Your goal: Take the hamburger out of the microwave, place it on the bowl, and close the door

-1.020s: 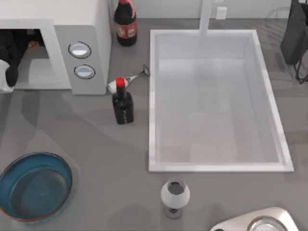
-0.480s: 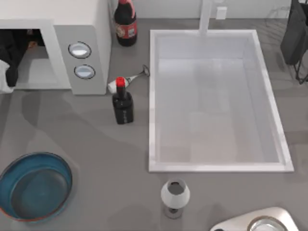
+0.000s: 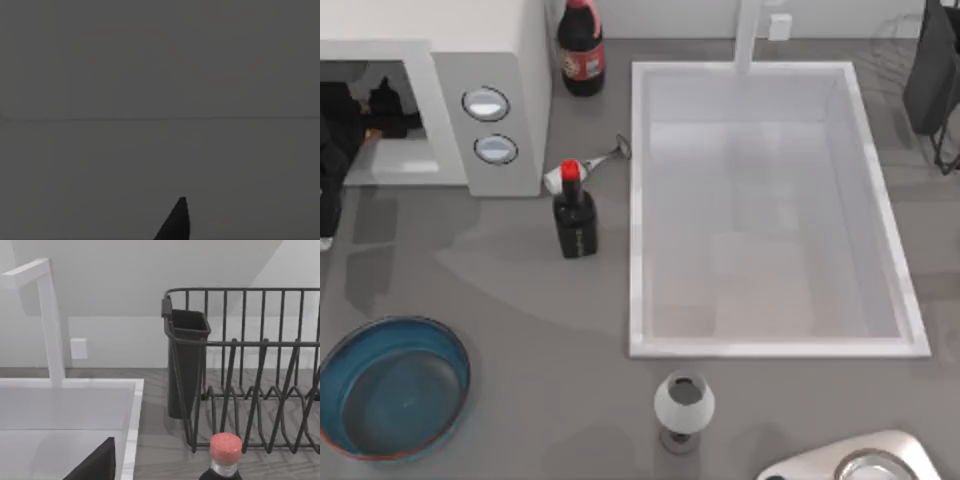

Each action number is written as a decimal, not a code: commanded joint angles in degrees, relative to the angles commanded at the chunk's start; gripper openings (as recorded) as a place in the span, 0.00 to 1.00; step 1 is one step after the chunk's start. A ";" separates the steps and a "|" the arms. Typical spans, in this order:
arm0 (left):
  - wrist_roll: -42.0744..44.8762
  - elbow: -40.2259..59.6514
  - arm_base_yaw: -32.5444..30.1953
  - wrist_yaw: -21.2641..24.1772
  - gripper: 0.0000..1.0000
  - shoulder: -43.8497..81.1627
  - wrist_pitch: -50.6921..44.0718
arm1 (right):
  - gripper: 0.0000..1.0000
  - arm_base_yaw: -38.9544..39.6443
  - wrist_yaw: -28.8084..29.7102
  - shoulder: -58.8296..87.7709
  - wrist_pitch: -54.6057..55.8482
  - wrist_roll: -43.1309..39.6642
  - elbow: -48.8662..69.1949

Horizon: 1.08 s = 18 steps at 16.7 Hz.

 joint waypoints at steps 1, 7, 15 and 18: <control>0.08 -4.34 0.30 0.28 0.00 -1.57 2.52 | 1.00 0.00 0.00 0.00 0.00 0.00 0.00; 0.49 -27.84 1.97 1.81 0.00 -10.28 16.55 | 1.00 0.00 0.00 0.00 0.00 0.00 0.00; 0.71 -34.04 2.20 2.26 0.00 -12.95 21.06 | 1.00 0.00 0.00 0.00 0.00 0.00 0.00; 0.72 -34.00 2.20 2.22 0.00 -15.24 18.78 | 1.00 0.00 0.00 0.00 0.00 0.00 0.00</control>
